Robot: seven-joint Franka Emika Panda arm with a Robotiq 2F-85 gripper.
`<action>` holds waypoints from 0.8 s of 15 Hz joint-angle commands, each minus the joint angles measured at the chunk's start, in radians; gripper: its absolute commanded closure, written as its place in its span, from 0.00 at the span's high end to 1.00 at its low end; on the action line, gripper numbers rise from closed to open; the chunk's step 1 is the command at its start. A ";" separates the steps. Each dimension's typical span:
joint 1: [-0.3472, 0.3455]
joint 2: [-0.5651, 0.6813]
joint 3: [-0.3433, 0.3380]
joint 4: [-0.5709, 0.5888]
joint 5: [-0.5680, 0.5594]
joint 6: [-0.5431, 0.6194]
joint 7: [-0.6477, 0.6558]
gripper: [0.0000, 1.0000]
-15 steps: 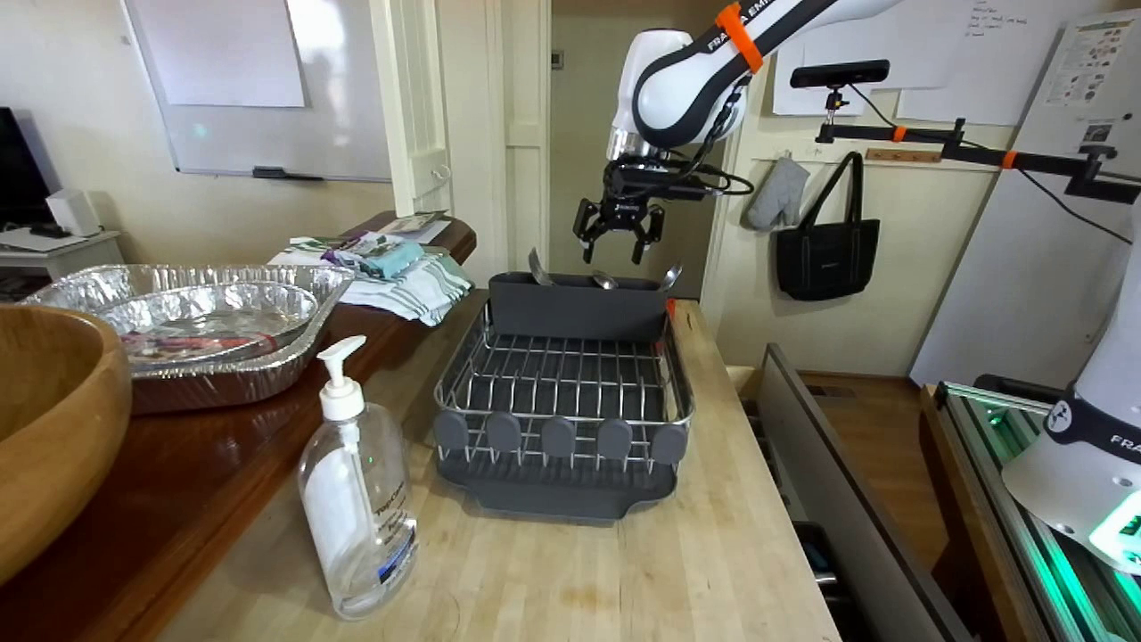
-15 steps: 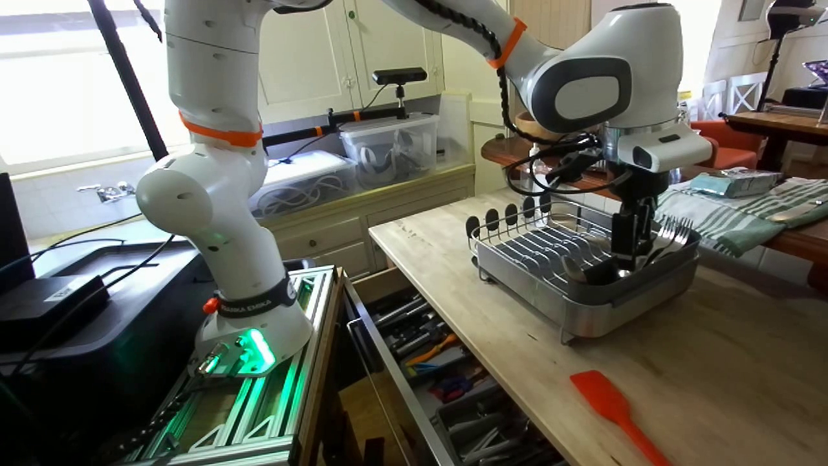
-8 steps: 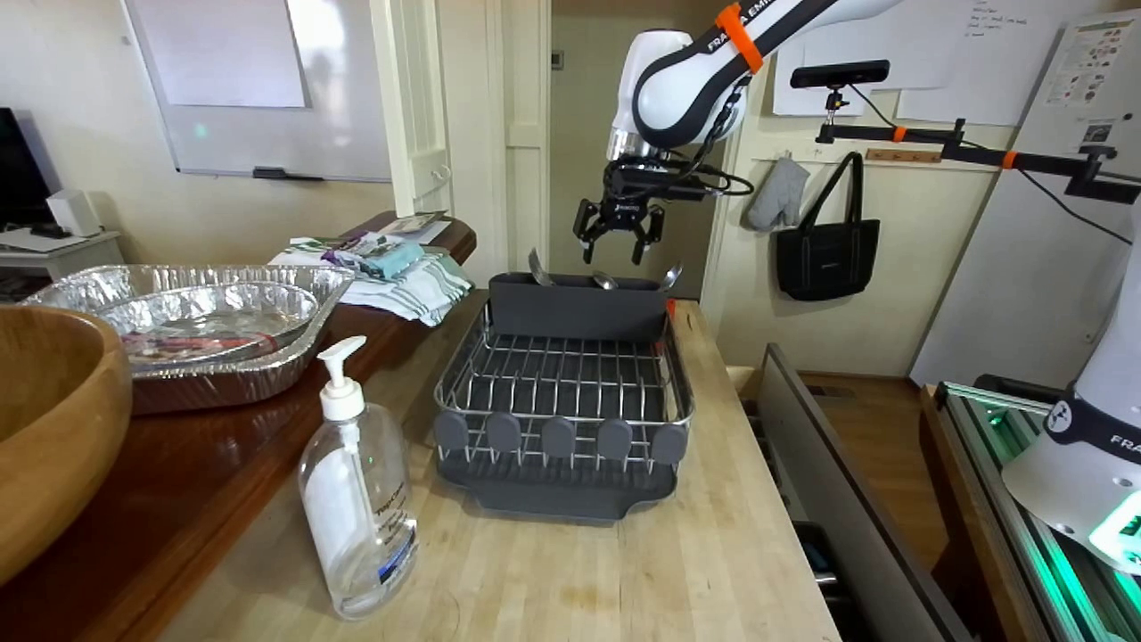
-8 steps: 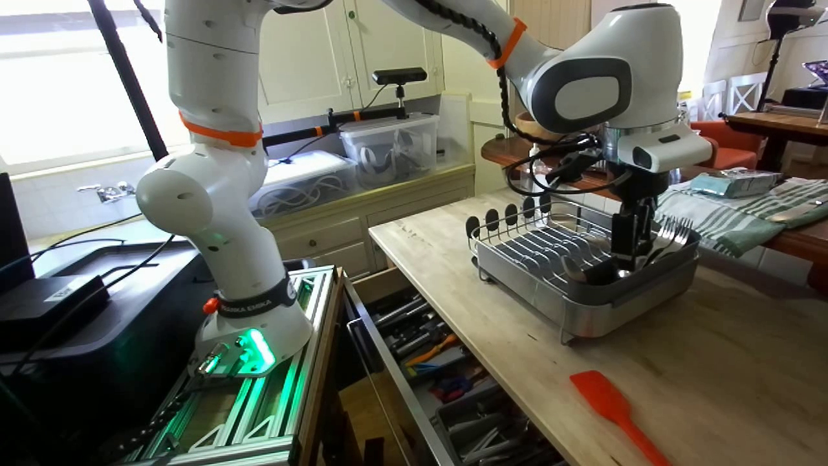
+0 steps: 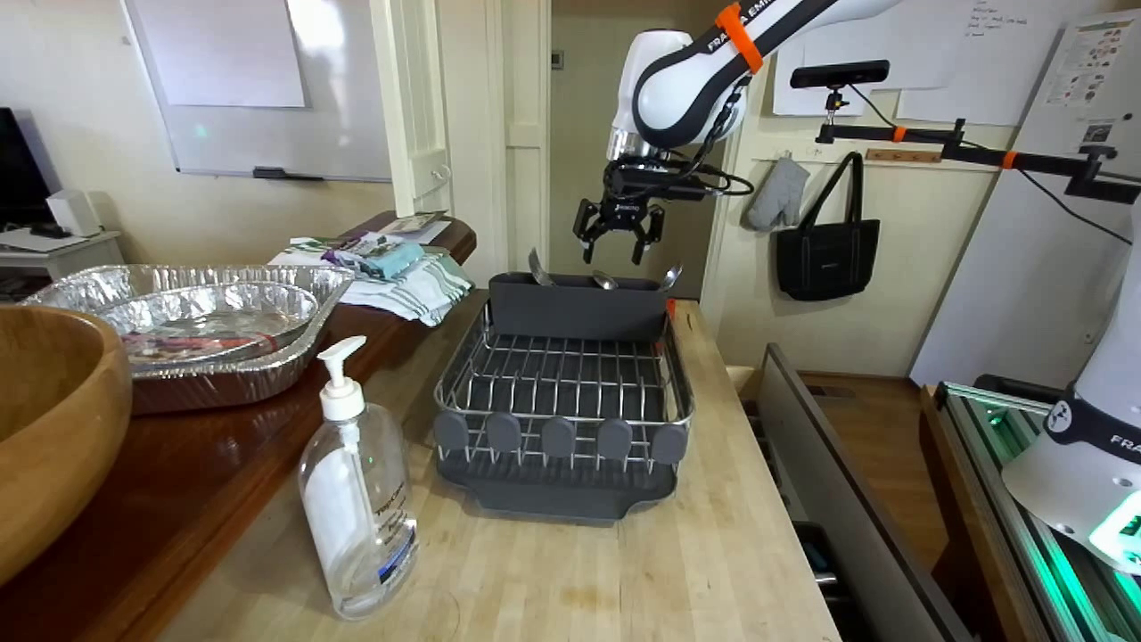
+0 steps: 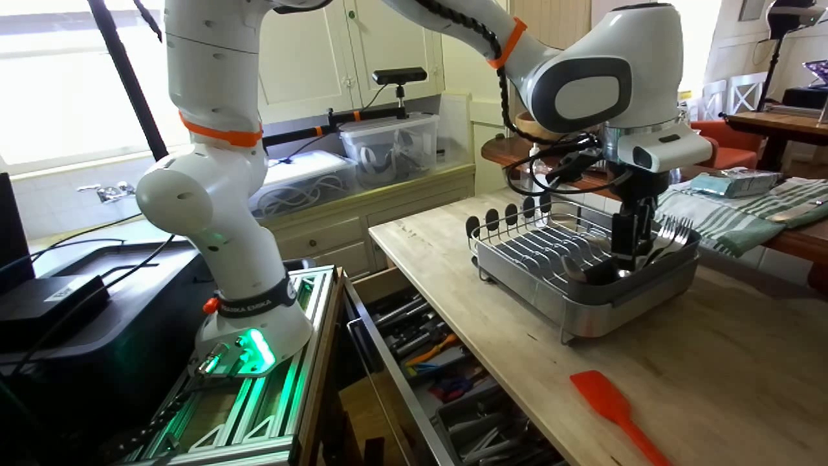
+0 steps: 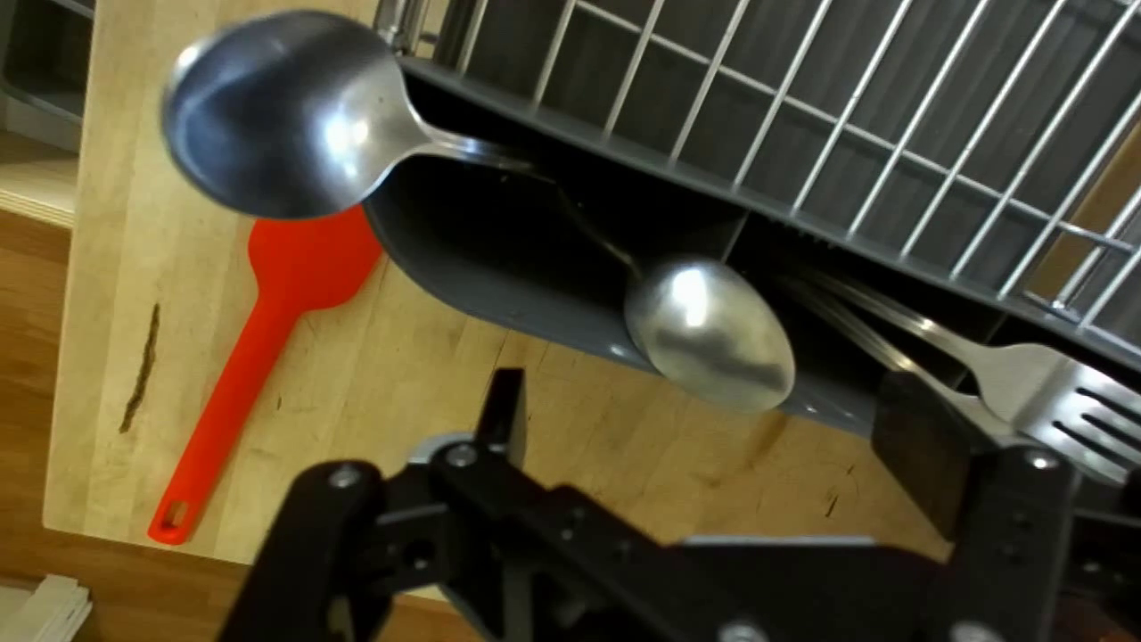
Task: Rearrange the spoons and forks in the utensil holder
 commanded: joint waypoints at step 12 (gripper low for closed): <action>-0.014 0.016 -0.002 0.030 0.014 0.004 -0.035 1.00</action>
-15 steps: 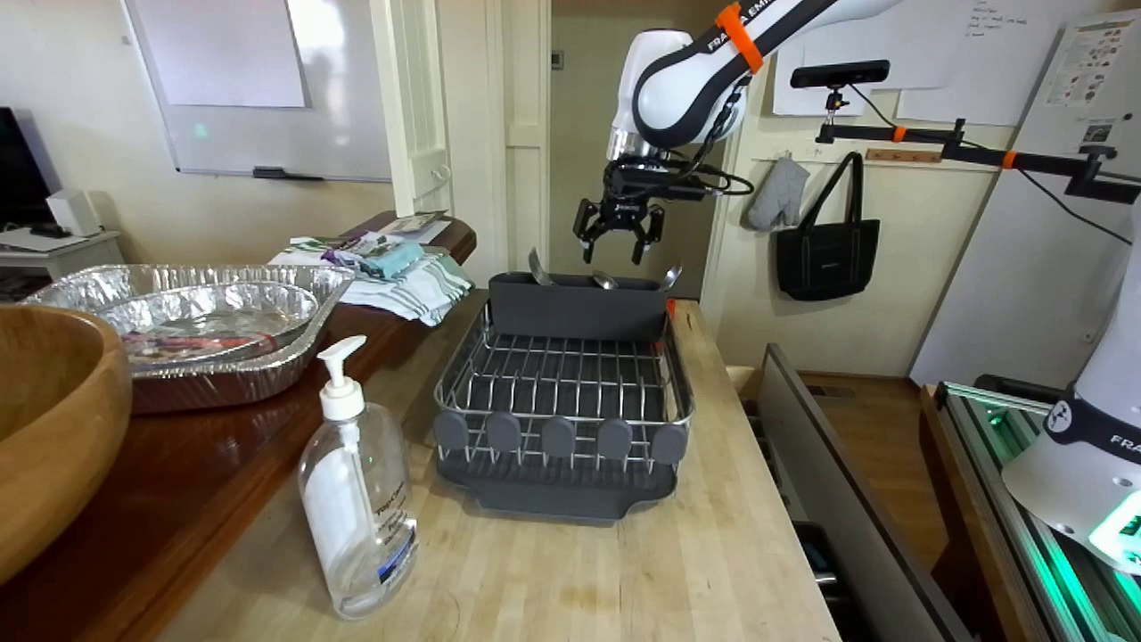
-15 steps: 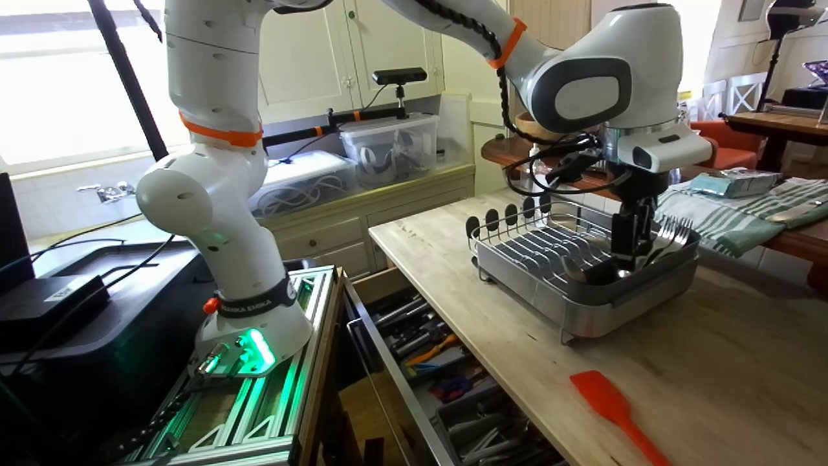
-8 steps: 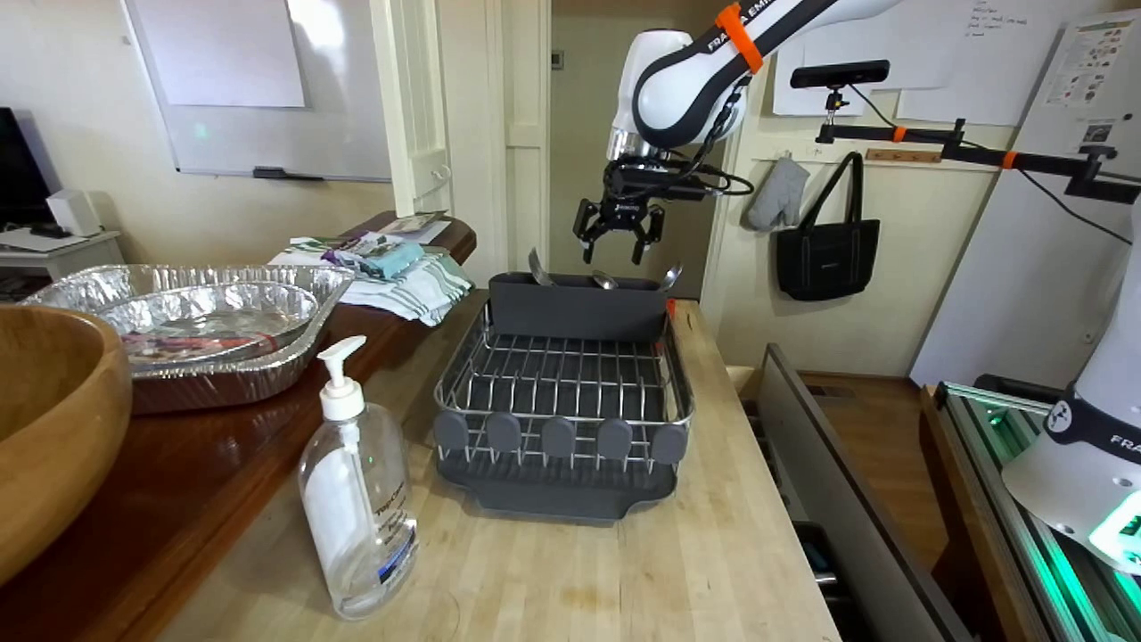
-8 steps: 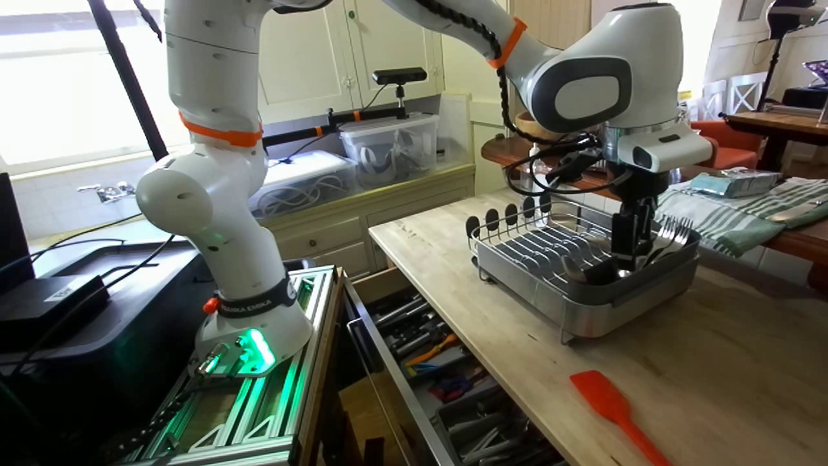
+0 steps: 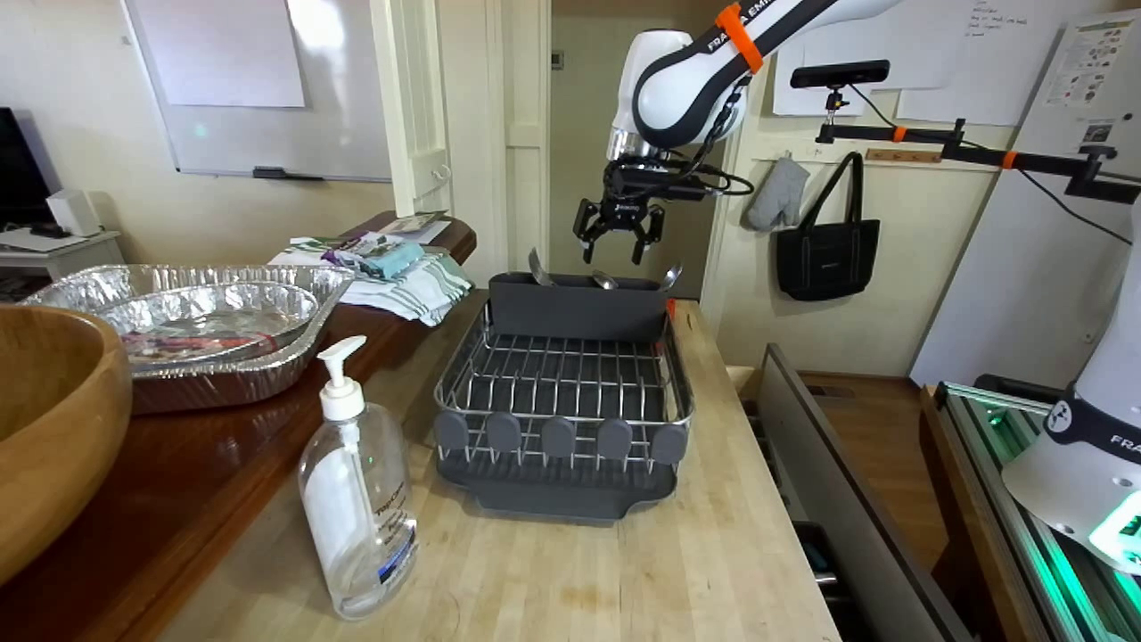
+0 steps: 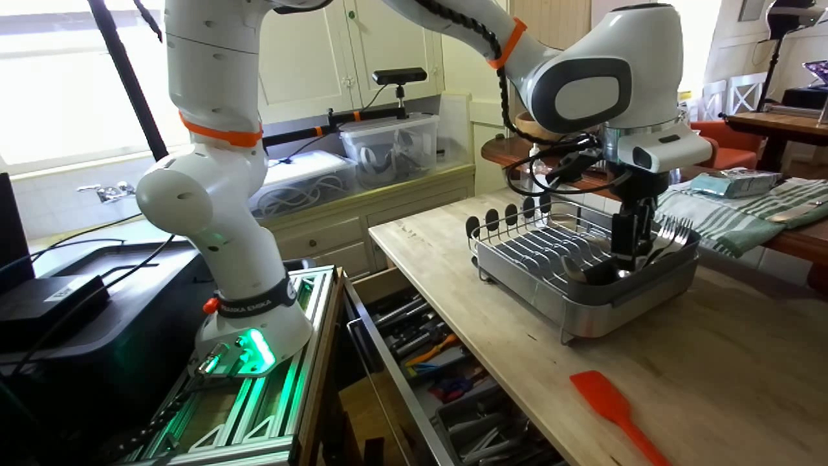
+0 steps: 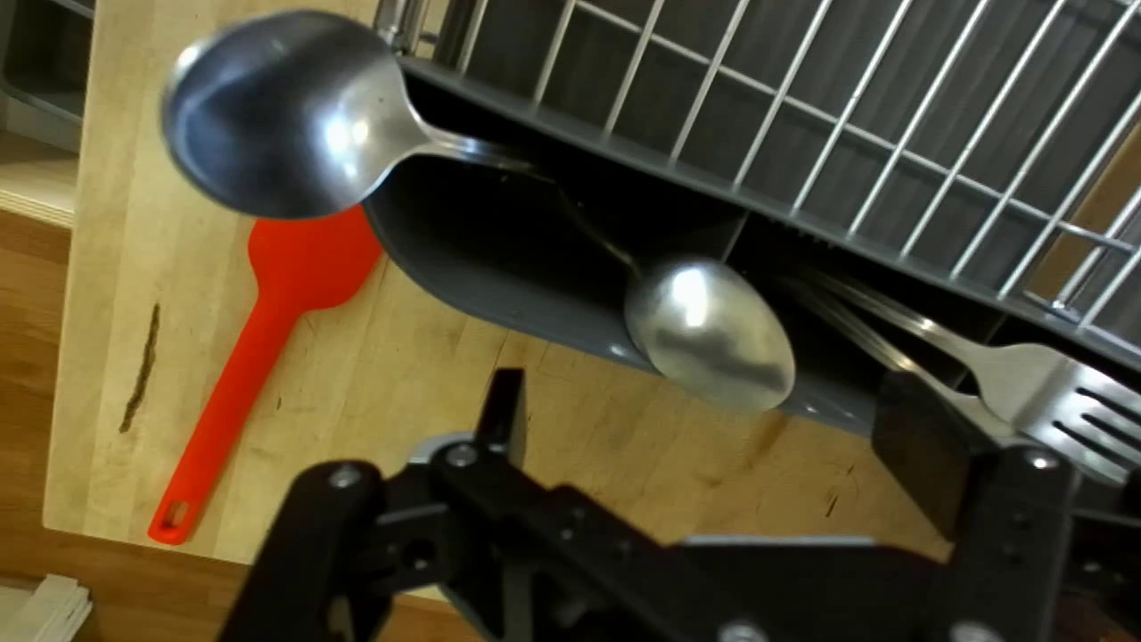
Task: Rearrange the spoons and forks in the utensil holder
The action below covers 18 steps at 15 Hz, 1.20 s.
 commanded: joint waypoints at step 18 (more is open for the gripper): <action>0.054 -0.034 -0.021 -0.084 -0.165 0.137 -0.057 1.00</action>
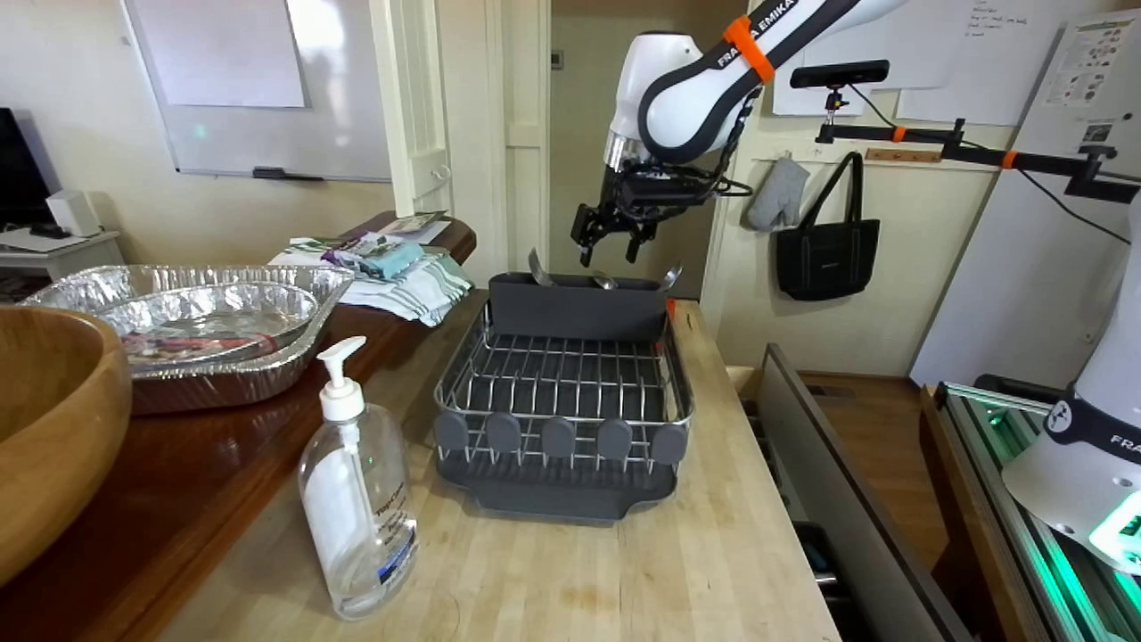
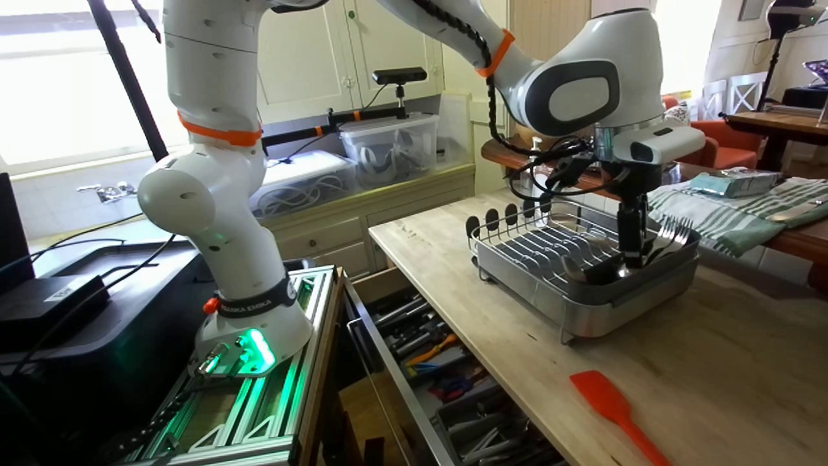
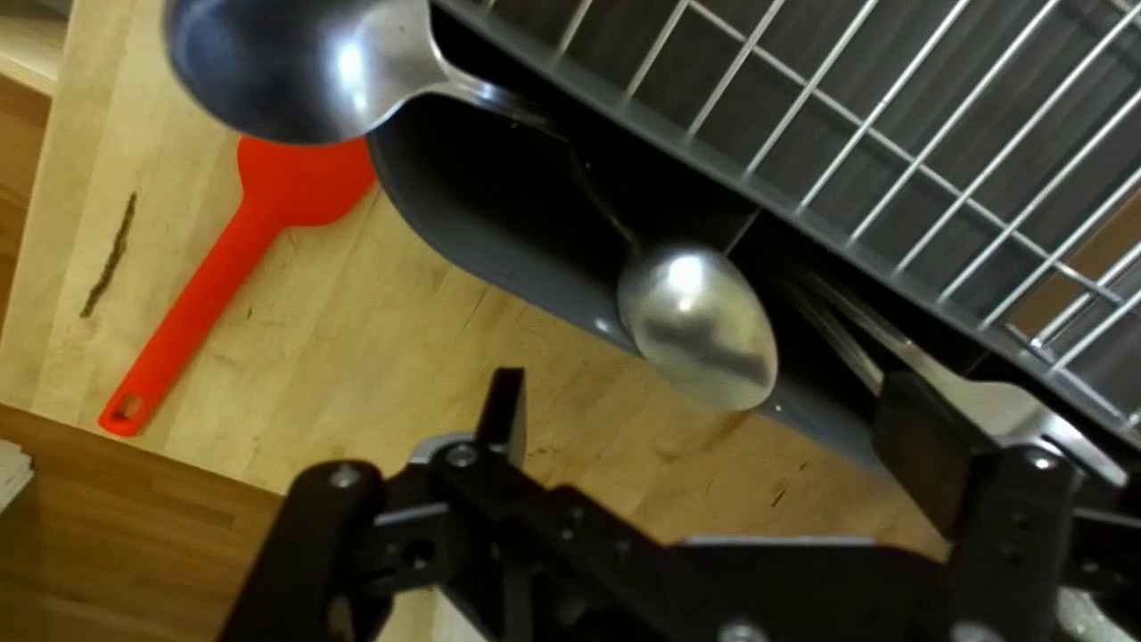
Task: Rearrange the spoons and forks in the utensil holder
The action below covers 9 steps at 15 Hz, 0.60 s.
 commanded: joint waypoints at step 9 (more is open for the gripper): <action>0.045 0.031 -0.067 0.044 -0.077 -0.046 0.165 1.00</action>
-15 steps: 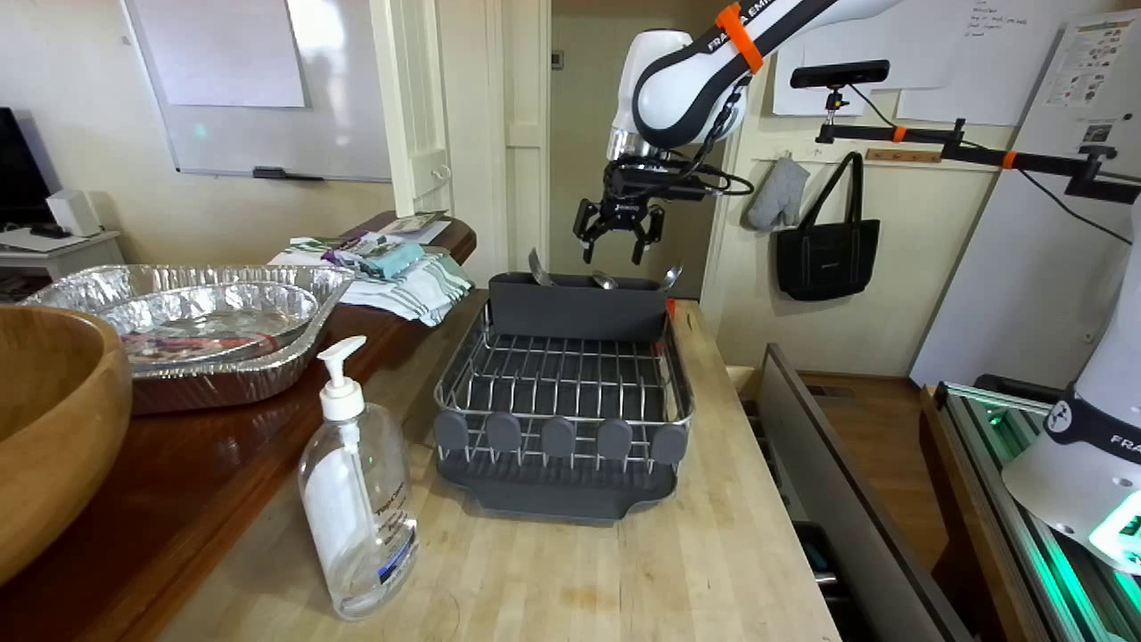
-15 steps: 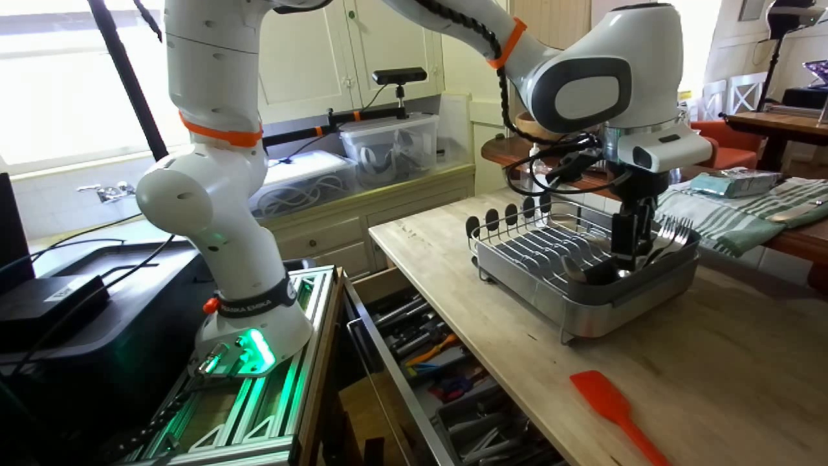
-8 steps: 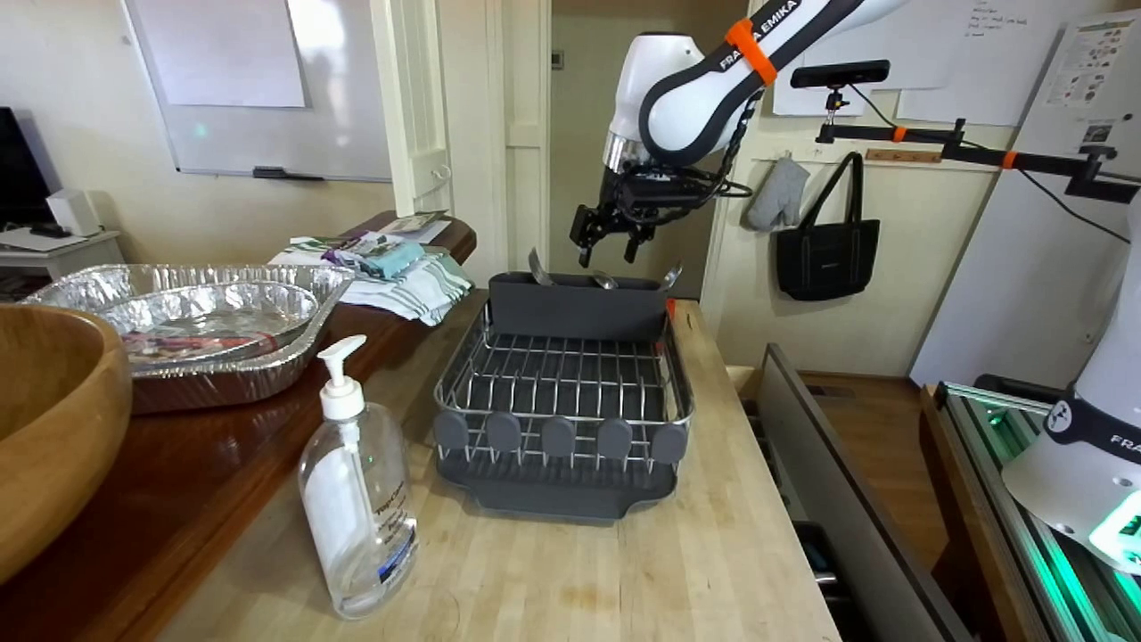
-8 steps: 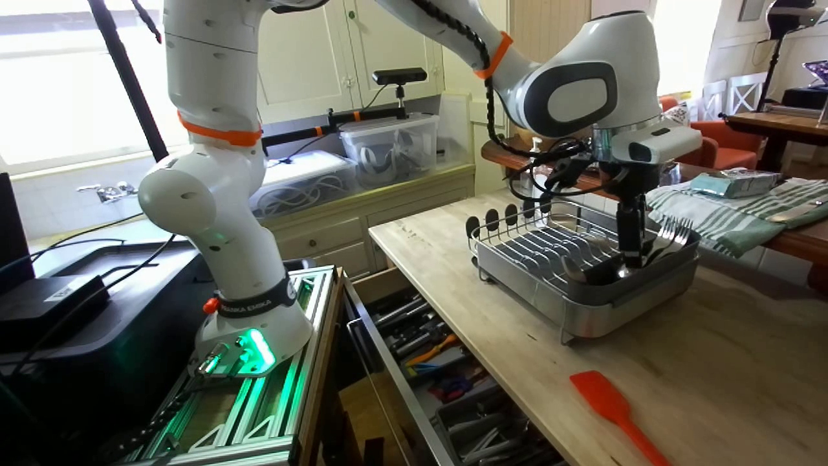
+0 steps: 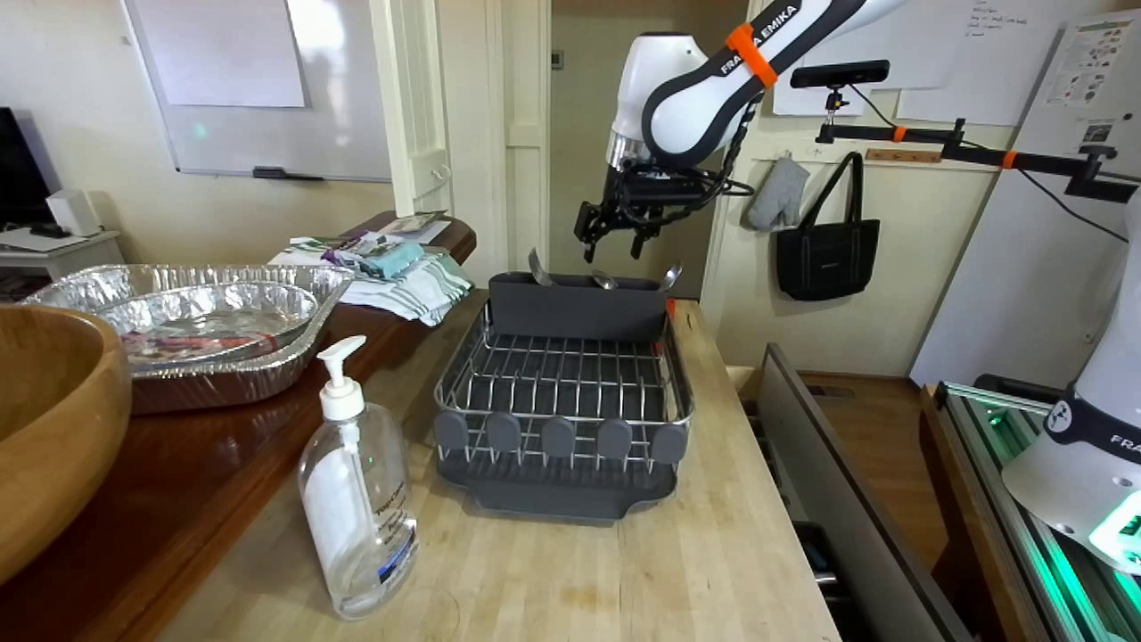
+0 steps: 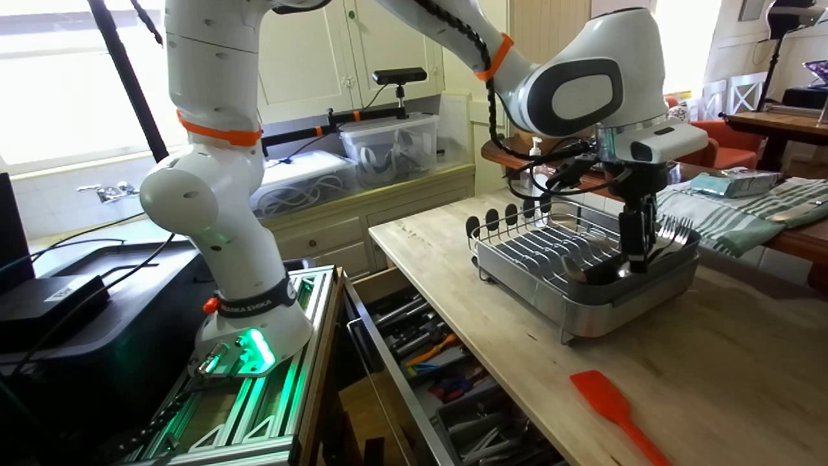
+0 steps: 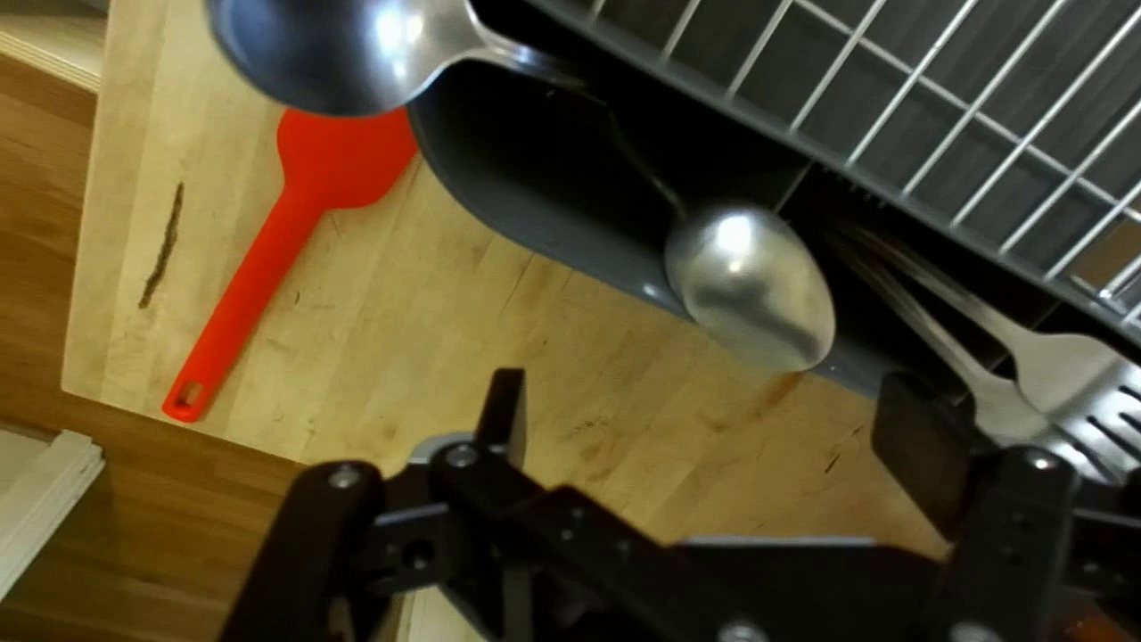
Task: Rearrange the spoons and forks in the utensil holder
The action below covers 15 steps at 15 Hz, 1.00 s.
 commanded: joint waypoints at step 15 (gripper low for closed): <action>0.006 0.129 0.009 0.156 0.008 -0.157 0.134 1.00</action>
